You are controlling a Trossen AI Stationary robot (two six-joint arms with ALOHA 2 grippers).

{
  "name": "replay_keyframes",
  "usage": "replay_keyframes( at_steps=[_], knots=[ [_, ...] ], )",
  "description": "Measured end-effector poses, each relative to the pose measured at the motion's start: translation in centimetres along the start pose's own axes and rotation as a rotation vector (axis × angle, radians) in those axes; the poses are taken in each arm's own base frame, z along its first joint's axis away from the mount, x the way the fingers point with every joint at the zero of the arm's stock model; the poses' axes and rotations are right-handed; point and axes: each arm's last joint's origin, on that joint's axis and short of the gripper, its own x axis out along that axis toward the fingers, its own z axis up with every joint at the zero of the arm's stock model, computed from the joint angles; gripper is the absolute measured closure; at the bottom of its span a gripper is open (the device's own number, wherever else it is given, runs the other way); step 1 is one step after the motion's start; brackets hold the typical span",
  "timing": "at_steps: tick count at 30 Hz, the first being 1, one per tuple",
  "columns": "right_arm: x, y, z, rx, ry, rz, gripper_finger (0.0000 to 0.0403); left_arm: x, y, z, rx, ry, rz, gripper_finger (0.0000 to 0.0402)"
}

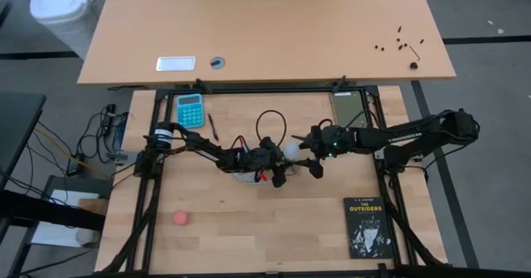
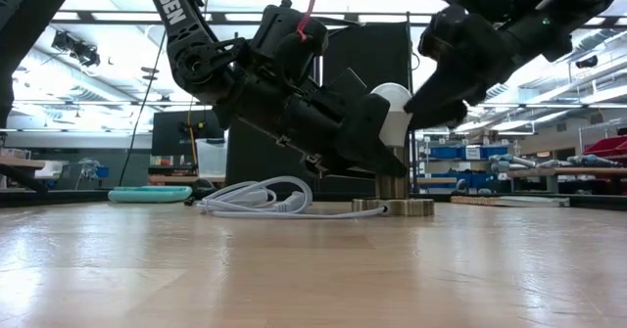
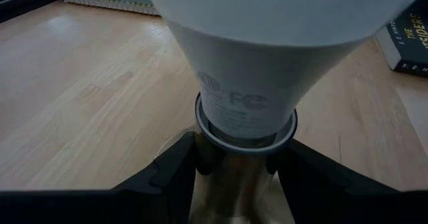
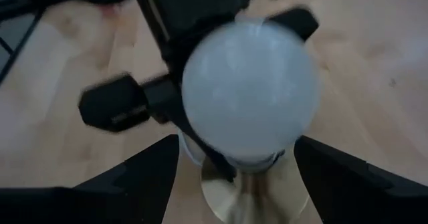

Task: Screw lightbulb
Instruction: Insert the white lightbulb into the desk lamp

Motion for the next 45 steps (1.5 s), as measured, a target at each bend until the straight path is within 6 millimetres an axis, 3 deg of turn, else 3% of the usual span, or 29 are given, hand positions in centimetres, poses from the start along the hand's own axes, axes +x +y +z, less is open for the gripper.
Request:
replay_keyframes(
  at_steps=[5,11,17,23,29,36,45],
  knots=[
    [1.7,-0.2,-0.8,-0.017,0.044,0.016,0.0096,0.0,0.0,0.0,-0.003,-0.003,-0.001,0.0208],
    [2.0,-0.2,-0.6,-0.021,0.011,0.011,0.0096,0.0,0.0,0.0,-0.007,-0.004,-0.002,0.0208],
    [1.9,-0.1,-0.3,-0.040,-0.017,0.040,0.0096,0.0,0.0,0.0,-0.022,-0.003,-0.002,0.0208],
    [1.7,0.1,-1.0,-0.019,0.066,0.094,0.0096,0.0,-0.1,0.0,-0.022,0.002,-0.002,0.0208],
    [-0.3,1.1,-0.5,-0.007,0.099,0.321,0.0096,0.0,0.3,0.0,-0.029,-0.009,0.055,0.0208],
    [-0.7,0.0,-1.1,0.016,0.123,0.003,0.0096,0.0,0.3,0.0,-0.028,-0.010,0.058,0.0208],
    [1.0,-0.7,-0.4,0.010,0.040,0.062,0.0096,0.0,0.2,0.0,-0.026,-0.006,0.039,0.0208]
  ],
)
